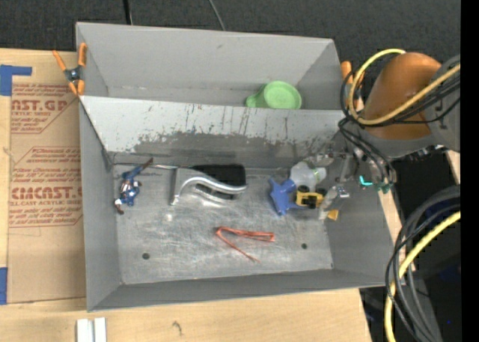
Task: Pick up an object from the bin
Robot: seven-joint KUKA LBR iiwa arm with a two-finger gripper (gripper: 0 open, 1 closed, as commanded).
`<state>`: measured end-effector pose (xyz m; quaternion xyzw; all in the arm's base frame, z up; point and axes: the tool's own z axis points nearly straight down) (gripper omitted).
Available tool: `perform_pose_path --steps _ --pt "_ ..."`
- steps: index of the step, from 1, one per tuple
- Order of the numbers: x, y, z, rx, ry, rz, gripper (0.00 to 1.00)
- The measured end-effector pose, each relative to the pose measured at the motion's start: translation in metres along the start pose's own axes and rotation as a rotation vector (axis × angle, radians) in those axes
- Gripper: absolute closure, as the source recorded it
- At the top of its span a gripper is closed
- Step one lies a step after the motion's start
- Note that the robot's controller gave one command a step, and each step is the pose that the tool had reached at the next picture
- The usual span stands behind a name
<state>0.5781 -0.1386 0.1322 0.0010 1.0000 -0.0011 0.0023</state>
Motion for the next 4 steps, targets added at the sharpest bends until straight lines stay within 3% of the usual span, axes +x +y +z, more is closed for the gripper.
perform_pose_path --steps 1,2,3,4 --pt "-0.001 0.001 -0.002 0.0 -0.002 -0.002 0.0" --pt "-0.002 -0.005 0.025 0.001 0.004 0.038 1.0" --pt "-0.002 -0.005 0.025 0.002 0.004 0.038 1.0" --pt "0.002 -0.001 -0.013 -0.003 0.01 0.034 1.0"
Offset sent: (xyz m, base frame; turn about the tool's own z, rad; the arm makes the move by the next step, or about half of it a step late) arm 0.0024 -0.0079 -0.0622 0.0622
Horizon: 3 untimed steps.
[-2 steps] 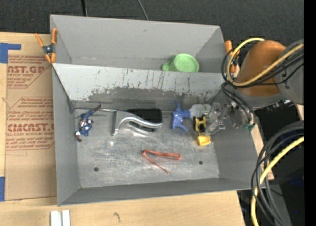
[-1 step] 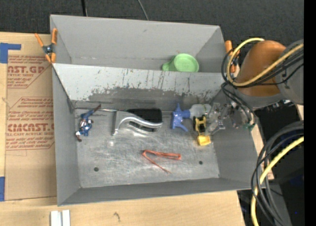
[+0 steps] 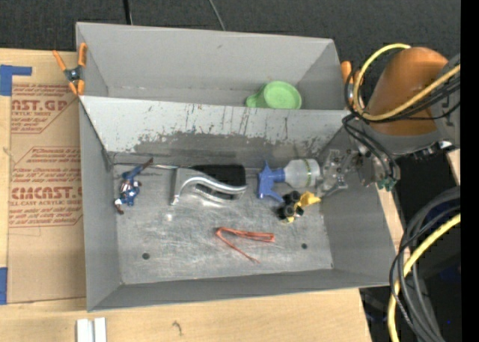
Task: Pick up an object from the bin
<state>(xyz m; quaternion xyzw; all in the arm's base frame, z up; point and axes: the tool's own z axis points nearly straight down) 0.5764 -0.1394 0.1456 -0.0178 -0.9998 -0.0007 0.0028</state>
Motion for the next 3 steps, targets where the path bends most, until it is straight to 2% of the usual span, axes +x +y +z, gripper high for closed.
perform_pose_path --steps 1,2,3 --pt "0.003 -0.019 0.073 0.002 0.012 0.053 0.0" --pt "-0.003 -0.017 0.068 0.001 -0.006 0.049 0.0" --pt "-0.001 -0.005 0.068 0.003 -0.007 -0.114 0.0"
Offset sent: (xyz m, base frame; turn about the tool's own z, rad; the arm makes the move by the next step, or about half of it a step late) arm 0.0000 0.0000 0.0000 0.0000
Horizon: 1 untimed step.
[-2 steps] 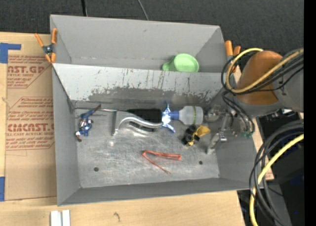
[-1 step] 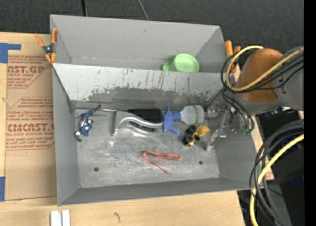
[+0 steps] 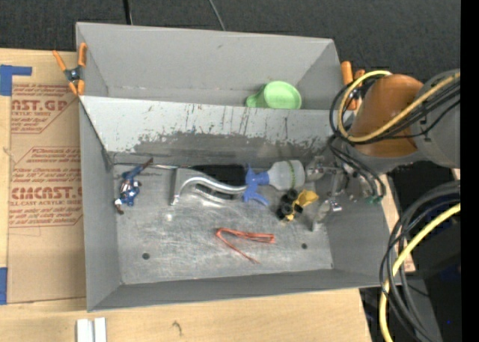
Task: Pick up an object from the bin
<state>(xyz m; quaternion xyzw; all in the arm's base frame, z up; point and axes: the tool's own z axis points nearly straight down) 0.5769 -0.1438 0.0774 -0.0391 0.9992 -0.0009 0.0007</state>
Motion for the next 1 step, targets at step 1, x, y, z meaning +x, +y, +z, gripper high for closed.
perform_pose_path --steps 1 --pt "0.0025 0.0198 0.0002 0.001 0.001 -0.042 1.0"
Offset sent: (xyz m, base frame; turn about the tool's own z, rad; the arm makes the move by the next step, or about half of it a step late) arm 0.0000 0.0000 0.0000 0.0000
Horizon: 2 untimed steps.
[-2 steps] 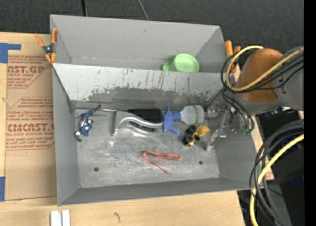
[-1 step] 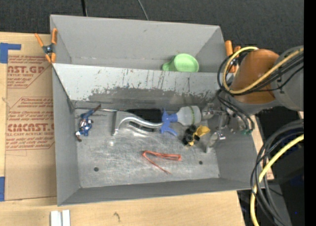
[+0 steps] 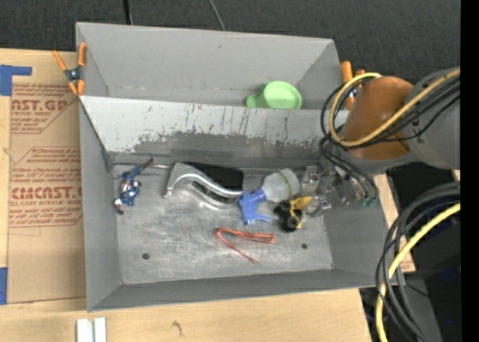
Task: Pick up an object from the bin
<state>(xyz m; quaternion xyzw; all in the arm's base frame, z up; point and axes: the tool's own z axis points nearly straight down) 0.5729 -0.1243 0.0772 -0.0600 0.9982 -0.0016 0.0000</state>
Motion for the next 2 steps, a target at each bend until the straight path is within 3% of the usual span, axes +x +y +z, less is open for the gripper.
perform_pose_path --steps 1,2 --pt "0.0 0.0 0.0 0.0 0.0 0.0 1.0" --pt "0.007 -0.002 -0.156 -0.001 -0.006 0.006 1.0"
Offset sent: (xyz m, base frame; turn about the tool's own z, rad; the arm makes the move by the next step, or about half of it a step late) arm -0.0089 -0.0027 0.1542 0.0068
